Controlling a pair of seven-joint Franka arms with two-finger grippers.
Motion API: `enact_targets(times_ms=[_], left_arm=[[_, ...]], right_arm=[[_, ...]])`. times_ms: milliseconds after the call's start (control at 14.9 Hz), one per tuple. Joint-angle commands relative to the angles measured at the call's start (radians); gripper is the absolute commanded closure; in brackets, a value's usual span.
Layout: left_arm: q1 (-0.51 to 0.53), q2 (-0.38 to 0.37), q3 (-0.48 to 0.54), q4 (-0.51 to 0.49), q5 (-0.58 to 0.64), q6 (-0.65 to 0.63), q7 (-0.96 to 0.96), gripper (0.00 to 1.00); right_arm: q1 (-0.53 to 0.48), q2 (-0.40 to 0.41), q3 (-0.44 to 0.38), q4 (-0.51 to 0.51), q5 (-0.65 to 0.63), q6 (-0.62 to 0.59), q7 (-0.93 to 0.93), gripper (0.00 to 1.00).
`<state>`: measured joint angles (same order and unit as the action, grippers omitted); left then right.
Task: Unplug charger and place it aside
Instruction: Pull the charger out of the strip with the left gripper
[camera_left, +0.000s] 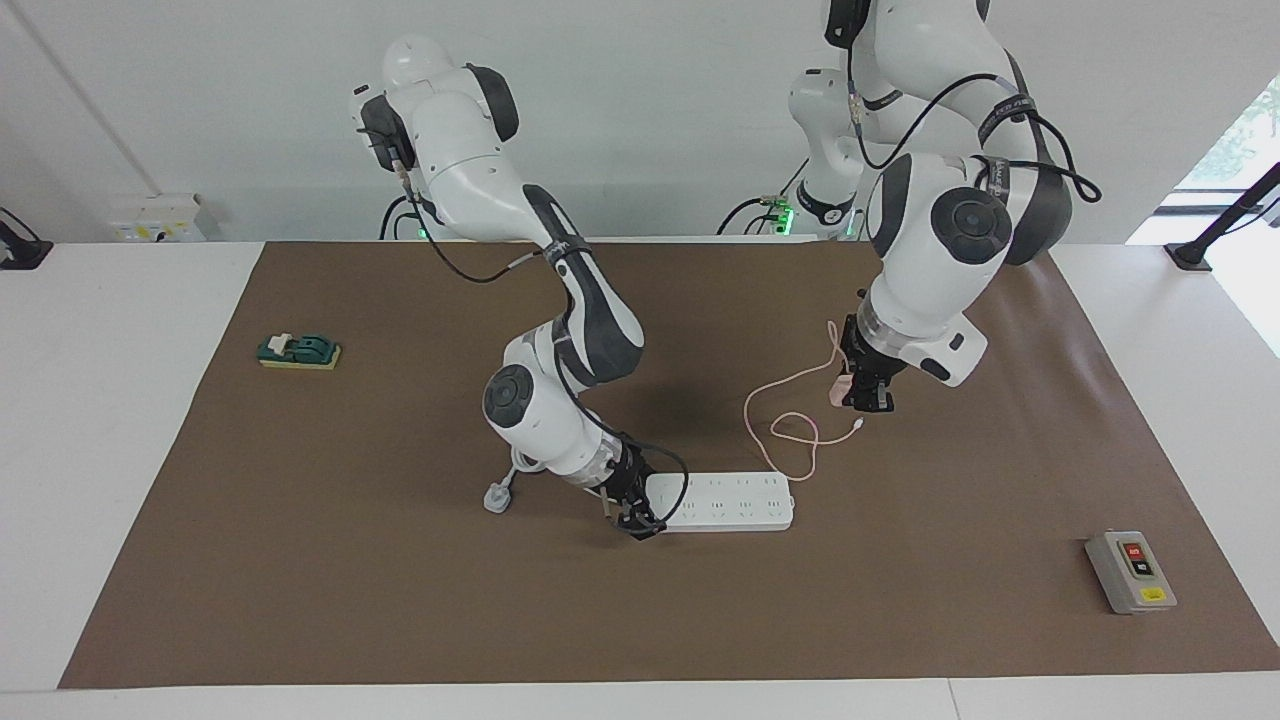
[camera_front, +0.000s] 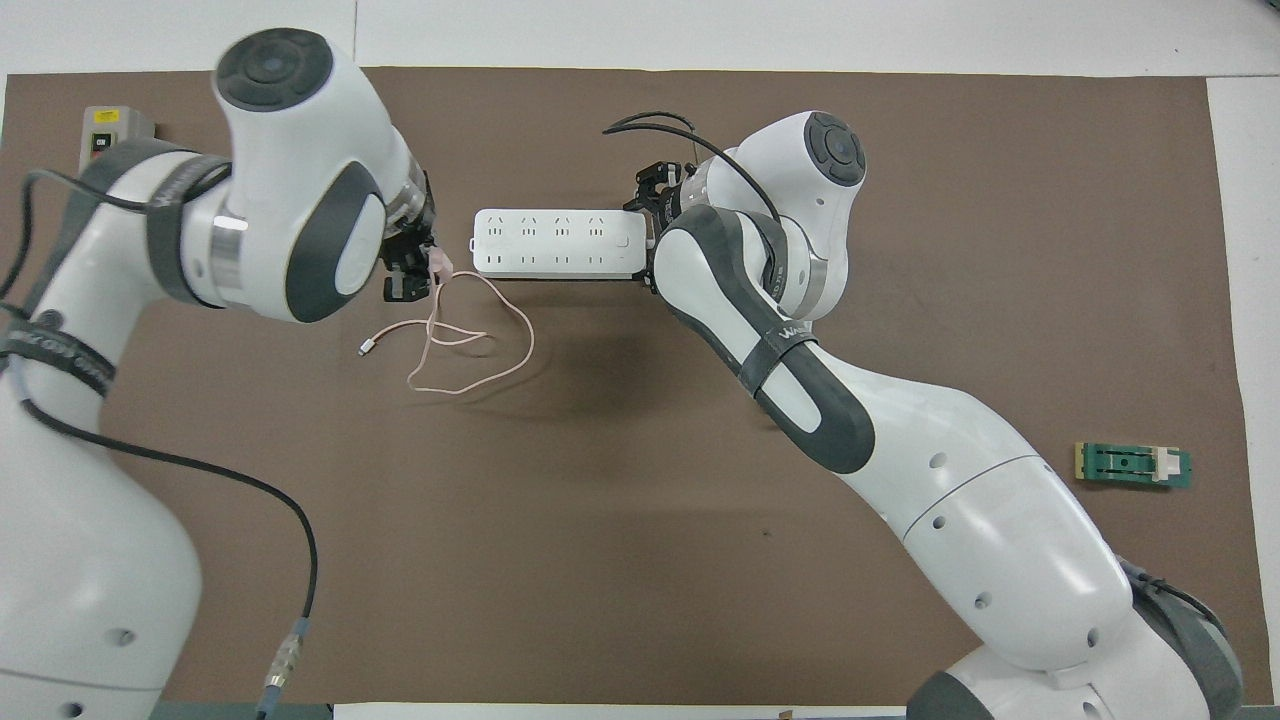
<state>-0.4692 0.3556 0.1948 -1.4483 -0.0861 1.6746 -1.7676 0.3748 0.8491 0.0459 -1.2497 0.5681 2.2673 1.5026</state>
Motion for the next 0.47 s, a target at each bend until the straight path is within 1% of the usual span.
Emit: enact_targets(times_ms=[0, 67, 134, 269, 403], left_arm=[[-0.017, 0.01, -0.011, -0.011, 0.009, 0.007, 0.145, 1.0], [-0.025, 0.003, -0.011, -0.011, 0.008, 0.01, 0.225, 1.0], [-0.026, 0.002, -0.014, -0.011, 0.006, 0.023, 0.275, 1.0], [-0.026, -0.003, -0.017, -0.023, 0.003, 0.062, 0.393, 1.0], [-0.025, -0.033, -0.017, -0.065, 0.0, 0.069, 0.584, 1.0]], right_arm=[[-0.01, 0.016, 0.006, 0.013, -0.001, 0.037, -0.021, 1.0], [-0.01, 0.015, 0.006, 0.013, -0.007, 0.037, -0.021, 0.66], [-0.011, 0.015, 0.006, 0.013, -0.011, 0.037, -0.021, 0.01], [-0.011, 0.01, 0.005, 0.013, -0.016, 0.029, -0.021, 0.0], [-0.02, -0.017, 0.002, 0.012, -0.016, 0.018, -0.021, 0.0]])
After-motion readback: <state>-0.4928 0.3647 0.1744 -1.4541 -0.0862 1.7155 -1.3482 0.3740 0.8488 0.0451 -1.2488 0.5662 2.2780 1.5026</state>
